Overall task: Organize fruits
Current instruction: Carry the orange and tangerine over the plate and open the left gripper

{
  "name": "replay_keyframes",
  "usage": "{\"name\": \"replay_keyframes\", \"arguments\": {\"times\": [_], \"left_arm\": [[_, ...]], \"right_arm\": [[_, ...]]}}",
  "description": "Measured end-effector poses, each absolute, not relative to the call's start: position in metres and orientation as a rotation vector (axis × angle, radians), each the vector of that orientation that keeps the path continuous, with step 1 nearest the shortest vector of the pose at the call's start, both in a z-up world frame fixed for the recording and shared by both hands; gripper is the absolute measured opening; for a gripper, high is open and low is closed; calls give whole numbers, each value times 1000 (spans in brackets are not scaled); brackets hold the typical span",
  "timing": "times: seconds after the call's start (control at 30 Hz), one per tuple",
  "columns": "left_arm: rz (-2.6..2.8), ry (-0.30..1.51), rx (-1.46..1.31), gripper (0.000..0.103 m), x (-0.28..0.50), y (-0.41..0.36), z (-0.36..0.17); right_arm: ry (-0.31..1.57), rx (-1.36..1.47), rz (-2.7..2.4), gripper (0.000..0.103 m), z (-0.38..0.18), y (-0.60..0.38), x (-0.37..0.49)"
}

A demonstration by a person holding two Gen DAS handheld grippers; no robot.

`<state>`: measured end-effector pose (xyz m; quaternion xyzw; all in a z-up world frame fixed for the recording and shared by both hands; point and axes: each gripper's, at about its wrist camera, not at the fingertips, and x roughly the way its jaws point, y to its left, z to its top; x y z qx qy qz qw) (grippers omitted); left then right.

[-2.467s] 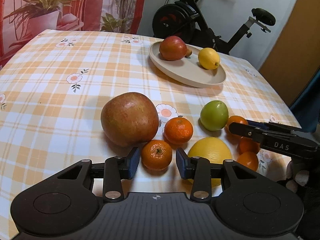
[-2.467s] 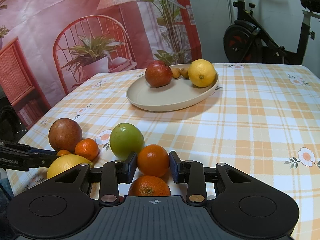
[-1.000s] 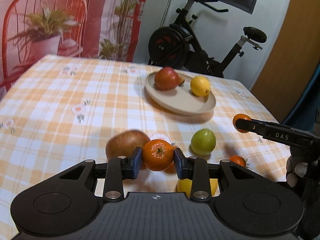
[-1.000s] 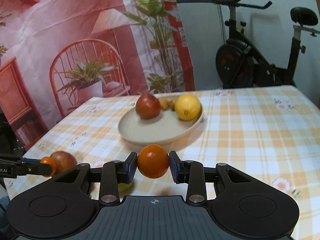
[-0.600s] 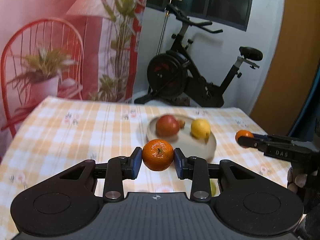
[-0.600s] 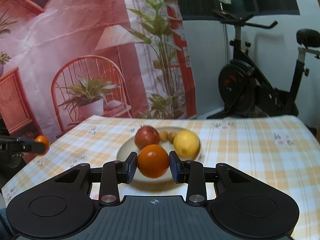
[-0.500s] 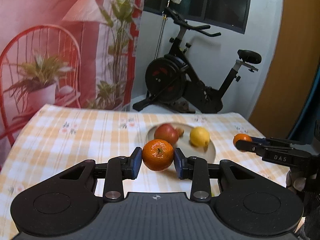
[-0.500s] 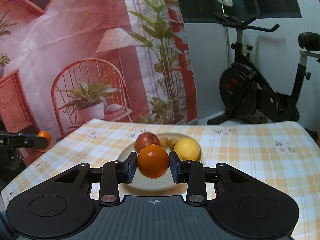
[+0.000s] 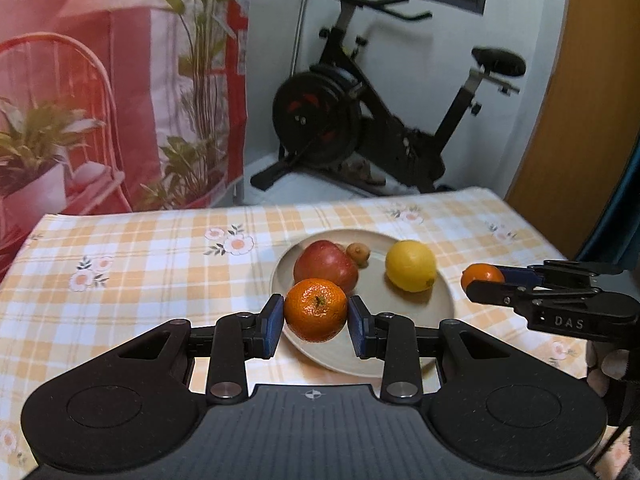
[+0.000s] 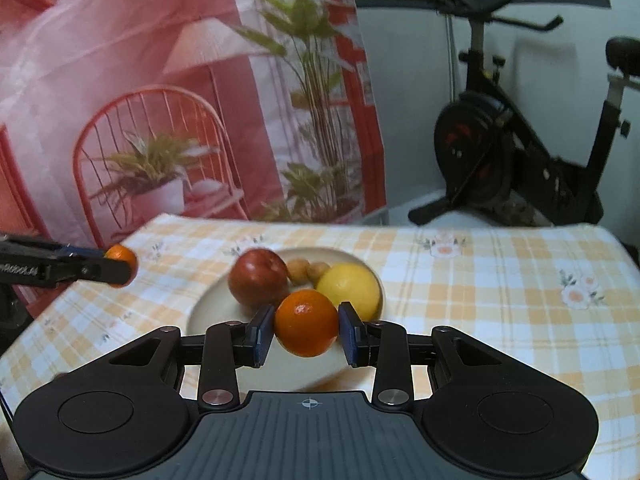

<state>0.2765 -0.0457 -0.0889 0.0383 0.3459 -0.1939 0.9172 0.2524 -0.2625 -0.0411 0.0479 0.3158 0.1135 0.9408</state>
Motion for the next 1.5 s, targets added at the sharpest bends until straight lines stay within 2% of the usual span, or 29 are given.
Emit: {"name": "replay_keyframes", "arguments": {"times": [0.17,0.53,1.23,1.33,1.4,1.5], "left_arm": [[-394,788,117,36,313,-58,-113],[-415,872,201,36,343,-77,-145],[-398,879,241,37,354,-89,-155],[-393,878,240,41,353,-90,-151],[-399,871,226,50,351,-89,-147],[-404,839,223,52,342,-87,-135]], "right_arm": [[714,84,228,32,-64,-265,274],[782,27,269,32,-89,-255,300],[785,-63,228,33,-93,-243,309],[781,-54,222,34,-90,-244,307],[775,-47,216,35,-86,-245,304],[761,-27,210,35,-77,-248,297]]}}
